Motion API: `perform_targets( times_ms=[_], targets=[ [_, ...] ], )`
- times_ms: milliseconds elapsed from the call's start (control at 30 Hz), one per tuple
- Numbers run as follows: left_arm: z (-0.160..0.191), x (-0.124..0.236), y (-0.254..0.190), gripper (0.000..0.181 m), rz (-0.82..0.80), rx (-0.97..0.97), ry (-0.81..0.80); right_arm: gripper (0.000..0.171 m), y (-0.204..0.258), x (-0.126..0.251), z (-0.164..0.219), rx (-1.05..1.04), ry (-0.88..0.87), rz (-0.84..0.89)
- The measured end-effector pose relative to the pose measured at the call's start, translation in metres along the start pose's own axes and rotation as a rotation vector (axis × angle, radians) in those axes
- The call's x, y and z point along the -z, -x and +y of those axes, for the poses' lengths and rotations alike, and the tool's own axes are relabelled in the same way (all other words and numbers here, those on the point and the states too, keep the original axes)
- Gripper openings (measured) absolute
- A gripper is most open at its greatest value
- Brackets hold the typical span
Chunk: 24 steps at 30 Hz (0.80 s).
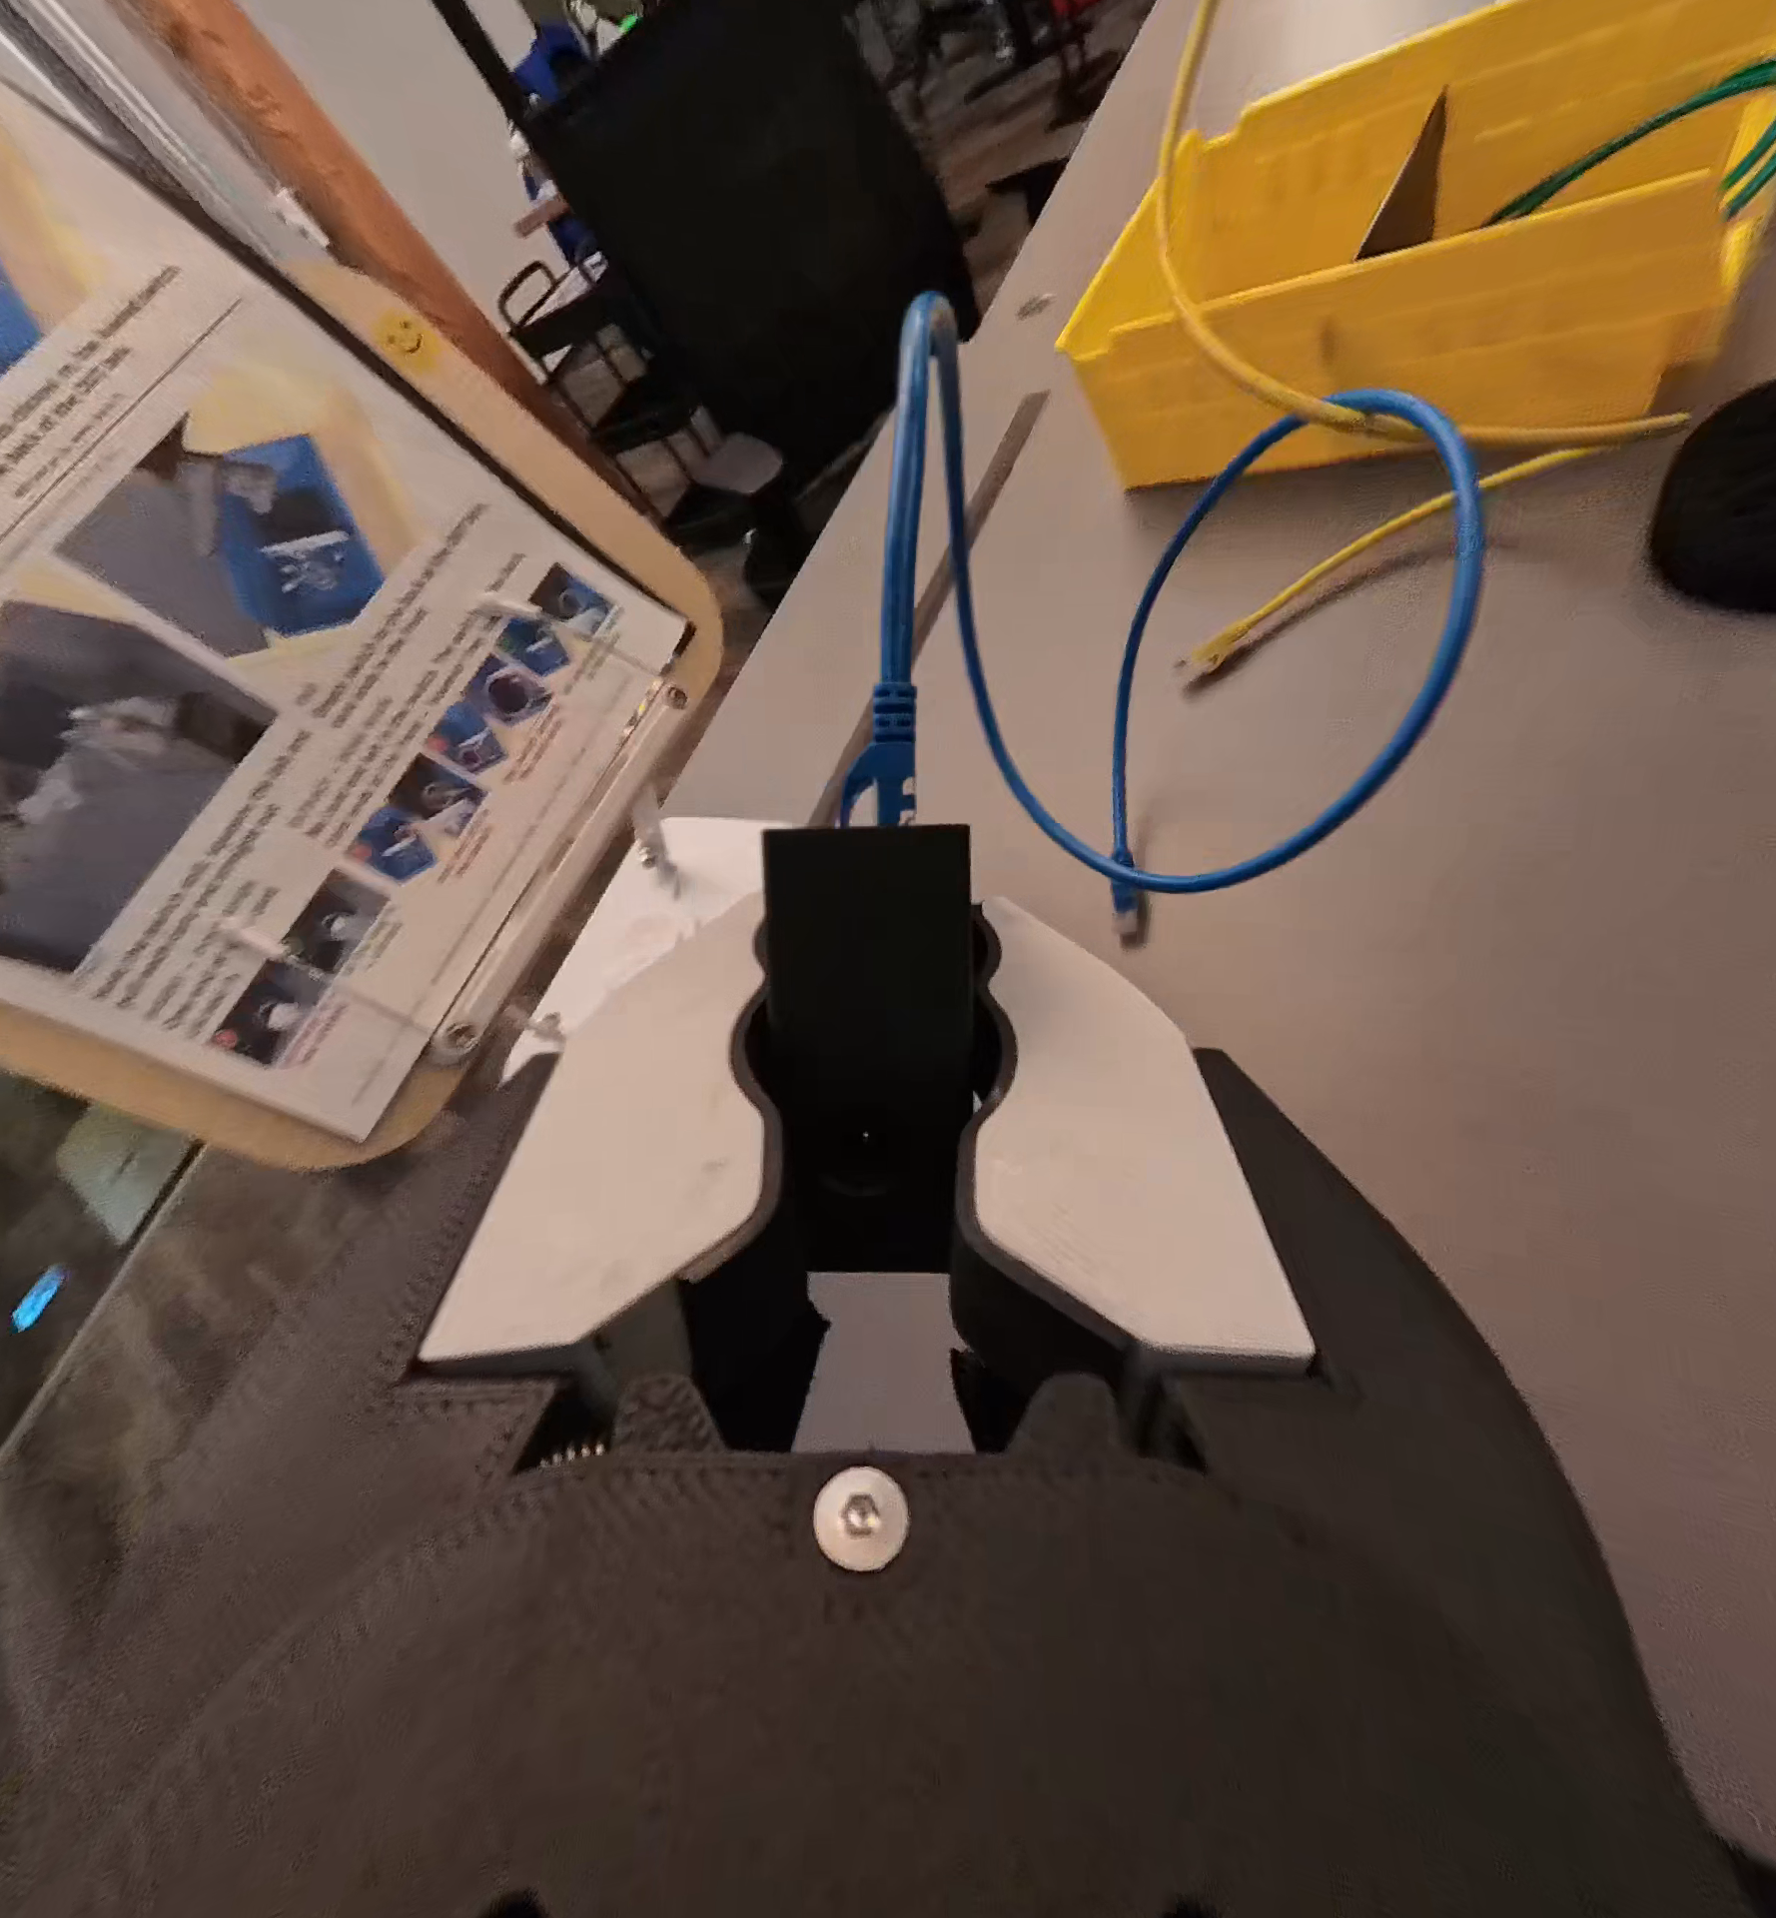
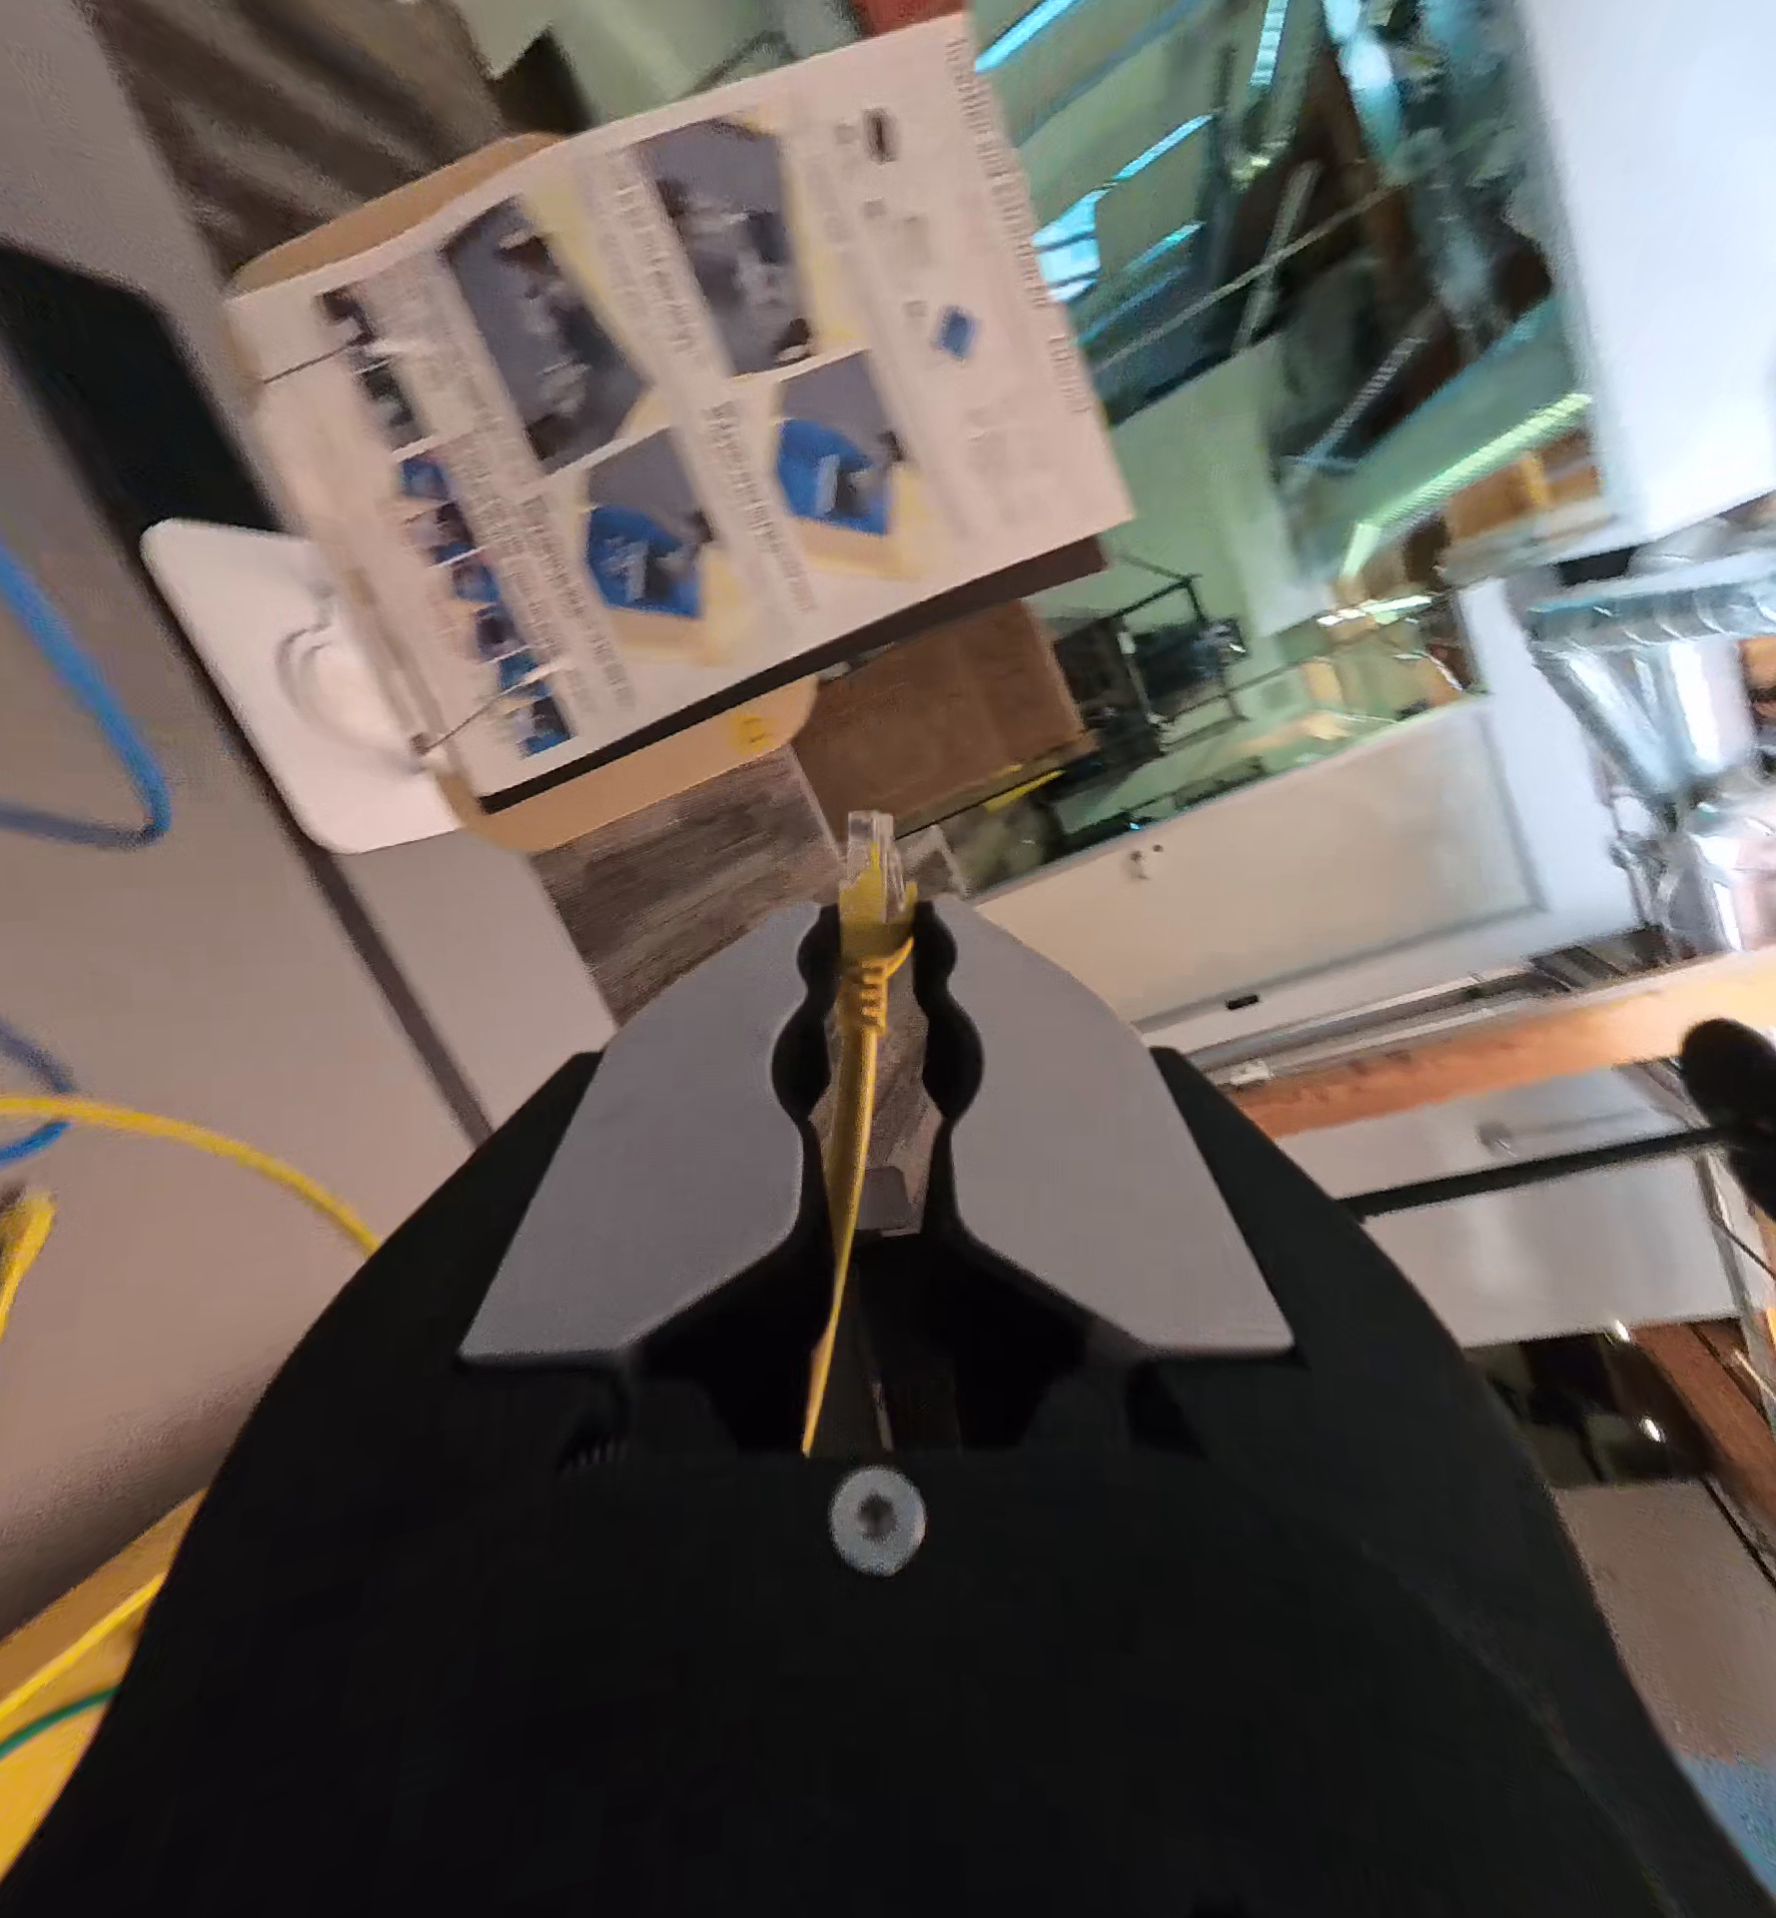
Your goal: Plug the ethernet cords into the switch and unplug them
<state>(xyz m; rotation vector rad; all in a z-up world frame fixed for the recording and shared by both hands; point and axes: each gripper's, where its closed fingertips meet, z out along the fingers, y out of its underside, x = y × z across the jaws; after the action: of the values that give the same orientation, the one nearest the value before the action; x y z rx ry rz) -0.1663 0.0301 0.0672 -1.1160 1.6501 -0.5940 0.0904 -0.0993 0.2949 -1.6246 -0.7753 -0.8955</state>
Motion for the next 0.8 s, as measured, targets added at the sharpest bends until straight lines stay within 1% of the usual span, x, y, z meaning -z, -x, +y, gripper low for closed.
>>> perform_targets(
  times_ms=[33, 67, 100, 167, 267, 333, 467, 533, 667, 733, 800],
  targets=[
    [-0.007, -0.005, -0.002, 0.033, 0.007, 0.025, -0.025, 0.015, -0.014, 0.001, -0.007, -0.018, -0.003, 0.037],
    [-0.014, -0.011, -0.003, 0.028, 0.011, 0.064, -0.049, 0.015, -0.025, 0.001, -0.015, -0.029, -0.012, 0.066],
    [-0.022, -0.017, -0.004, 0.033, 0.013, 0.116, -0.068, 0.015, -0.031, 0.0, -0.023, -0.043, -0.017, 0.076],
    [-0.036, -0.029, -0.007, 0.029, 0.024, 0.242, -0.115, 0.015, -0.036, -0.007, -0.036, -0.05, -0.001, 0.088],
    [-0.056, -0.044, -0.026, 0.029, 0.134, 0.439, -0.171, 0.015, -0.031, -0.02, -0.06, -0.069, -0.011, 0.076],
    [-0.064, -0.053, -0.035, 0.029, 0.152, 0.505, -0.19, 0.015, -0.024, -0.031, -0.074, -0.079, -0.01, 0.06],
    [-0.071, -0.066, -0.044, 0.029, 0.083, 0.504, -0.21, 0.015, -0.023, -0.052, -0.1, -0.083, 0.006, 0.087],
    [-0.075, -0.067, -0.05, 0.029, 0.084, 0.49, -0.221, 0.015, -0.03, -0.06, -0.108, -0.09, 0.022, 0.115],
    [-0.075, -0.068, -0.051, 0.029, 0.069, 0.488, -0.198, 0.015, -0.059, -0.07, -0.112, -0.119, 0.072, 0.216],
    [-0.072, -0.068, -0.047, 0.029, 0.05, 0.51, -0.196, 0.015, -0.078, -0.069, -0.108, -0.146, 0.118, 0.288],
    [-0.068, -0.069, -0.04, 0.029, 0.012, 0.537, -0.202, 0.015, -0.098, -0.064, -0.106, -0.196, 0.127, 0.346]
  ],
)
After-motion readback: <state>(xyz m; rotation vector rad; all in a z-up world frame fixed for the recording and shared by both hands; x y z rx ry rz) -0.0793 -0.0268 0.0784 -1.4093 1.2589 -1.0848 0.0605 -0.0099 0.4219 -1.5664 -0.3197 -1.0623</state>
